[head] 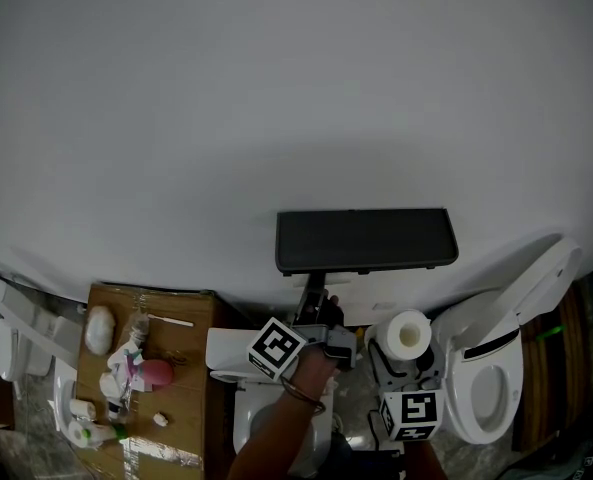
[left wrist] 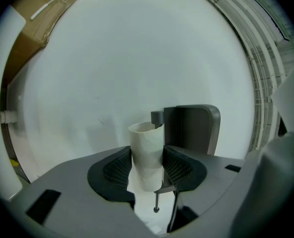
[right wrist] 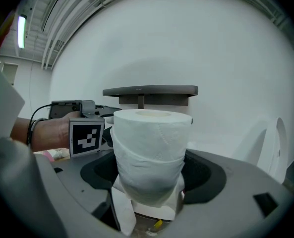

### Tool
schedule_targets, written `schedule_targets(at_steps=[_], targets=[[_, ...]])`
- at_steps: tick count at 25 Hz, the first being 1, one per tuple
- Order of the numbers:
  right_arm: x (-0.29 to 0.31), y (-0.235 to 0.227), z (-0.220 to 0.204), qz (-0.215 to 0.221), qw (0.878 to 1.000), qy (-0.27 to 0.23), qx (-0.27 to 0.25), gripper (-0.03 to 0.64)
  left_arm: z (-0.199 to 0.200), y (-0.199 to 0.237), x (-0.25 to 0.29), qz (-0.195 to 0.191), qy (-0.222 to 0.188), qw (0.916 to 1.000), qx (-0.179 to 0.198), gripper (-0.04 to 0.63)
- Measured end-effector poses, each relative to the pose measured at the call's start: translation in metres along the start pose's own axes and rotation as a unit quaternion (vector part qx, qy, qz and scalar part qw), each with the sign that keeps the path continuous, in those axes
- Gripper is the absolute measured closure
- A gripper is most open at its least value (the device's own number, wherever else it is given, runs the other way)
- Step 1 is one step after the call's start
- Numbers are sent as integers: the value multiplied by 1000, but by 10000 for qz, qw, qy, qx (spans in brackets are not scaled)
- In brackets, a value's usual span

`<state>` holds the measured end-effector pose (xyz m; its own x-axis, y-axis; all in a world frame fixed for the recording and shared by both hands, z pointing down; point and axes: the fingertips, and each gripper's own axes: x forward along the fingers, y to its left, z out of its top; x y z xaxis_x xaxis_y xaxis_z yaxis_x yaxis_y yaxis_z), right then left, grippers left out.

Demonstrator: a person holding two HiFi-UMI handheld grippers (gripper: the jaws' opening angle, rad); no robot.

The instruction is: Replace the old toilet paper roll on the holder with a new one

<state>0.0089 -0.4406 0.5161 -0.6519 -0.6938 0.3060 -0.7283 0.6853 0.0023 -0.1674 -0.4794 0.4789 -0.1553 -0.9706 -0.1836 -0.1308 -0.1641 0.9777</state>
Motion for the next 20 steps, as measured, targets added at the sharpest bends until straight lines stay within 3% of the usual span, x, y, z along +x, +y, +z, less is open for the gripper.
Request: schedule_targets(at_steps=[7,15,20], targets=[[0,11,4,125,9998,12,-174,265,12,0,-9,89,-69,9997,214,385],[2,23,9,251,9995,-27,-201,265,32,-13,-19,-73,-299,9995,107,385],[6,38,13,422,9988,-57,-252,265,55,-9,-32,62,-491,9985,240,390]])
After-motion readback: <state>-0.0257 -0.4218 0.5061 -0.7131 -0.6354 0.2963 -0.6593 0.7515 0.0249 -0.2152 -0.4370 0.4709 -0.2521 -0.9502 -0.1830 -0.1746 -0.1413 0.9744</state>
